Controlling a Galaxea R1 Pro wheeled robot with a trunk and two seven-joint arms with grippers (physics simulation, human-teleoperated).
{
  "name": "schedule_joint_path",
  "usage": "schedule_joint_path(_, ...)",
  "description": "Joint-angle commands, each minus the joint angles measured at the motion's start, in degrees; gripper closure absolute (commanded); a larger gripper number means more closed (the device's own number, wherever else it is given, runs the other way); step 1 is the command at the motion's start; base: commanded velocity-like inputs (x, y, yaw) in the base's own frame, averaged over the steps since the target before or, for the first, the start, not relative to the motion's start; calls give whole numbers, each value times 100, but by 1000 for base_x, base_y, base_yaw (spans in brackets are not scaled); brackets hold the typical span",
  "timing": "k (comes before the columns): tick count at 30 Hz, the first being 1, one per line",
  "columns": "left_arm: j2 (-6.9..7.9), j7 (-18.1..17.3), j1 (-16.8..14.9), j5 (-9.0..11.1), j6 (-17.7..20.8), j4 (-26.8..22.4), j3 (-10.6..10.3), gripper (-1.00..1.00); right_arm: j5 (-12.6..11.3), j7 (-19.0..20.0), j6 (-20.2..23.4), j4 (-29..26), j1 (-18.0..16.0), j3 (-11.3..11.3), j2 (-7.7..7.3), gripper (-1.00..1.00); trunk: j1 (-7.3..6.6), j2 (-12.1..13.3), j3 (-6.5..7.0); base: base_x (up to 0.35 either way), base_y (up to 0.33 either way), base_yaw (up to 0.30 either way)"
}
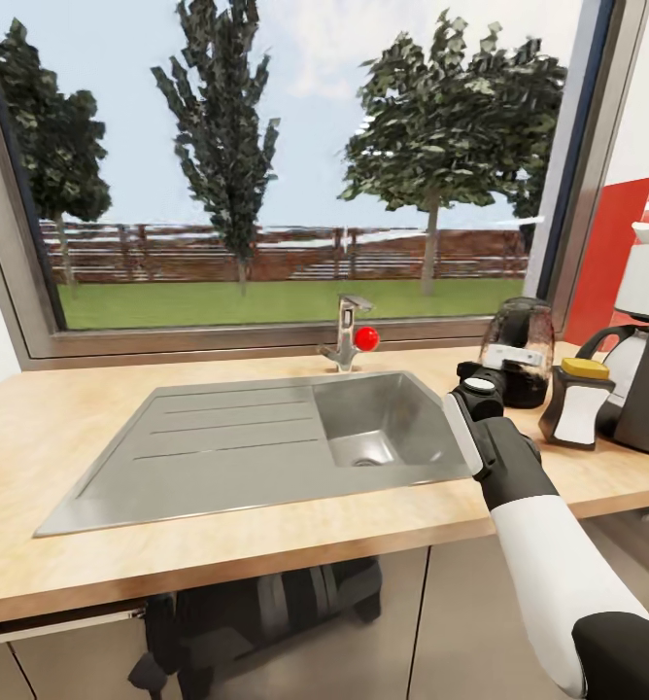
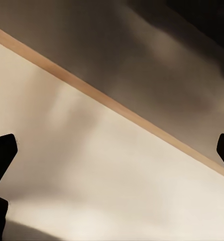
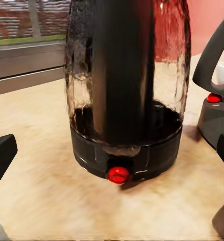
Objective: Set up a coffee station on the kitchen countertop: keep the coffee maker on the countertop, move the bottle of coffee from the kitchen shelf to the counter next to the coffee maker, place a paper coffee filter on top of the coffee maker, put the saucer next to the coffee maker with the coffee cup on the saucer, and place the electric kettle next to the coffee maker.
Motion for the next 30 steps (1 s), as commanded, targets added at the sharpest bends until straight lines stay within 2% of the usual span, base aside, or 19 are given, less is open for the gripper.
schedule_joint_path(1,1,-26,-5,-30,-15,10,44,-100,-38,-45,29,-5,-6,16,-3,-100,-1,-3,-7,-16,153,0)
schedule_joint_path(15,0,-26,-5,-30,-15,10,44,-100,-38,-45,29,-5,-6,16,-3,-100,-1,-3,-7,-13,51,0)
schedule_joint_path(30,0,-26,-5,-27,-15,10,48,-100,-38,-45,29,-5,-6,16,-3,-100,-1,-3,-7,-175,34,0)
